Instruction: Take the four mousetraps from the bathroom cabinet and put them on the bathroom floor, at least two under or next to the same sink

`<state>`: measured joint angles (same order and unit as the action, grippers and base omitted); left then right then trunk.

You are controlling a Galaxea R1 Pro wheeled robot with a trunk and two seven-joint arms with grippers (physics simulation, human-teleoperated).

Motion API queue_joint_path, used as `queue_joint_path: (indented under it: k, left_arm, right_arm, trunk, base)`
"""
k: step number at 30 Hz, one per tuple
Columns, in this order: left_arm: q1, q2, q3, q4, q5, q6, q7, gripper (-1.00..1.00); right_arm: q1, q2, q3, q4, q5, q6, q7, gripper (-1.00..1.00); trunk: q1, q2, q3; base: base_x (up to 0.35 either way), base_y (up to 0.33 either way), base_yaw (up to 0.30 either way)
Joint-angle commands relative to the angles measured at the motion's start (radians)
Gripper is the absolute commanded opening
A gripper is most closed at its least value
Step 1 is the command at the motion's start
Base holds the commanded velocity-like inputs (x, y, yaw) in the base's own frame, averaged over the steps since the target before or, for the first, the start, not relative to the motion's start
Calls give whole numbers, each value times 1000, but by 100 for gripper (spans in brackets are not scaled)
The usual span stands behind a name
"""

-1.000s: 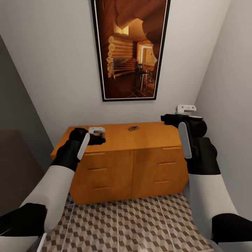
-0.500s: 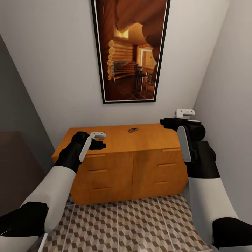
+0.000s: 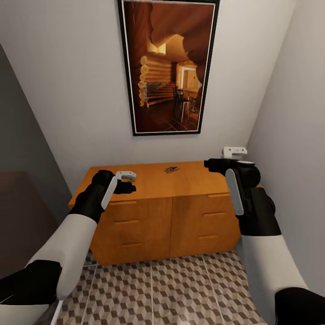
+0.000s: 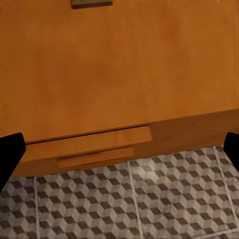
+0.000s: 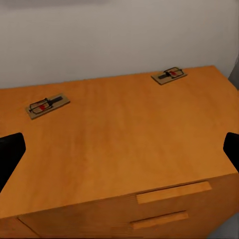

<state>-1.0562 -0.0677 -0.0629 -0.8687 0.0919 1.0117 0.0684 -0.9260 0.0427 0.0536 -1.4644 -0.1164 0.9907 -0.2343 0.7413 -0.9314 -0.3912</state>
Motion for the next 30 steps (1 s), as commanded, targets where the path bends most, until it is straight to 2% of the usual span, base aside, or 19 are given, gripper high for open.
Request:
queue_joint_path:
  k: [1,9,11,14,17,19,22,25,30]
  left_arm:
    - [-1,0,-1,-1,9,4,7,100]
    - [-1,-3,-3,0,9,4,7,100]
    - [11,6,9,12,19,-8,18,100]
    - [28,0,26,29,35,-24,35,100]
    - [45,-11,15,45,53,-18,52,100]
    - [56,-17,4,35,49,-7,45,100]
    - [73,-23,-11,18,63,5,28,100]
    - [90,-24,-13,2,81,6,11,100]
    - [118,-25,-15,-26,85,7,-17,100]
  right_arm:
    - [1,0,5,-1,-10,3,-11,100]
    - [9,-1,22,0,-10,2,-12,100]
    - [20,-5,34,12,-2,-9,-10,100]
    - [37,-5,51,29,-5,-8,-10,100]
    - [46,-3,45,46,-9,-3,-10,100]
    - [58,-2,43,57,-7,-1,-11,100]
    - [75,1,43,71,-2,-1,-12,100]
    - [91,-1,43,69,0,-1,-14,100]
    - [119,-8,43,67,2,-1,-15,100]
  trunk:
    - [-4,6,2]
    - [-34,62,27]
    - [-34,62,27]
    - [-34,62,27]
    - [-34,62,27]
    - [-34,62,27]
    - [-34,62,27]
    - [-34,62,27]
    - [-34,62,27]
  base:
    - [0,0,0]
    - [0,0,0]
    - [0,0,0]
    - [0,0,0]
    - [0,0,0]
    - [0,0,0]
    - [0,0,0]
    - [0,0,0]
    - [0,0,0]
